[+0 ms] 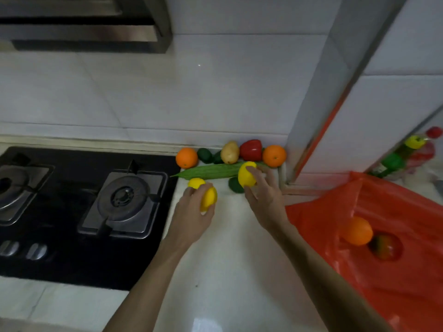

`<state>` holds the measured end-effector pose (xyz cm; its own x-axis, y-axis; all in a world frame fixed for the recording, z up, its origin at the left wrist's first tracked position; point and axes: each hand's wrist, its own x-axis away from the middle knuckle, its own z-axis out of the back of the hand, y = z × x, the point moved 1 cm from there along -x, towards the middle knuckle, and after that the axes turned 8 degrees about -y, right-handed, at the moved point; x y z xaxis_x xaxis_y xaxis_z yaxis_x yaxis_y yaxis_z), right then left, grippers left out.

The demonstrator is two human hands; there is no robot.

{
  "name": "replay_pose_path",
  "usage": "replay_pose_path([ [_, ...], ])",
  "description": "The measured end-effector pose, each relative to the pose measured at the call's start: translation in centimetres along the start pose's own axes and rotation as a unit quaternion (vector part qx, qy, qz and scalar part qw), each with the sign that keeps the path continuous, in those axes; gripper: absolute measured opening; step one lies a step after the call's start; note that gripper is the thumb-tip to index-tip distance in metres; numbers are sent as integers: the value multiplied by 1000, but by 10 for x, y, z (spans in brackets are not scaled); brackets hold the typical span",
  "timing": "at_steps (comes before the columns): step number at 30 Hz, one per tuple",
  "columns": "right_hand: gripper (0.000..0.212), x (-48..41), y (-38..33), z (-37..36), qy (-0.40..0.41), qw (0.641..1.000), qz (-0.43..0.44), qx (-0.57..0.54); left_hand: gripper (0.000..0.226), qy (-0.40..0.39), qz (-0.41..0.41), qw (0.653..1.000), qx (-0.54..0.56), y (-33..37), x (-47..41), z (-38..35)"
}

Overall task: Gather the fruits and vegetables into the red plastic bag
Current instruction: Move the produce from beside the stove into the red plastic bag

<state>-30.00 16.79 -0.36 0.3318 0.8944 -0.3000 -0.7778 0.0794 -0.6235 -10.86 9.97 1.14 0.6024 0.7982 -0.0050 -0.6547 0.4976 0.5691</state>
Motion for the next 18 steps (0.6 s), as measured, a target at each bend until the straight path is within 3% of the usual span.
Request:
replay_pose_path([
  [4, 44, 43, 1, 104, 158, 985, -26, -71, 54, 29, -97, 991, 86, 90, -5, -11],
  [9, 47, 105, 48, 198, 272, 956, -110, -29, 50, -8, -204, 967, 154, 204, -12, -61],
  [13, 47, 154, 97, 235, 283, 938, -200, 12, 51, -94, -256, 953, 130, 269, -10, -121],
  [18, 51, 198, 151, 245, 228, 932, -279, 26, 53, -218, -255, 937, 94, 299, -4, -198],
])
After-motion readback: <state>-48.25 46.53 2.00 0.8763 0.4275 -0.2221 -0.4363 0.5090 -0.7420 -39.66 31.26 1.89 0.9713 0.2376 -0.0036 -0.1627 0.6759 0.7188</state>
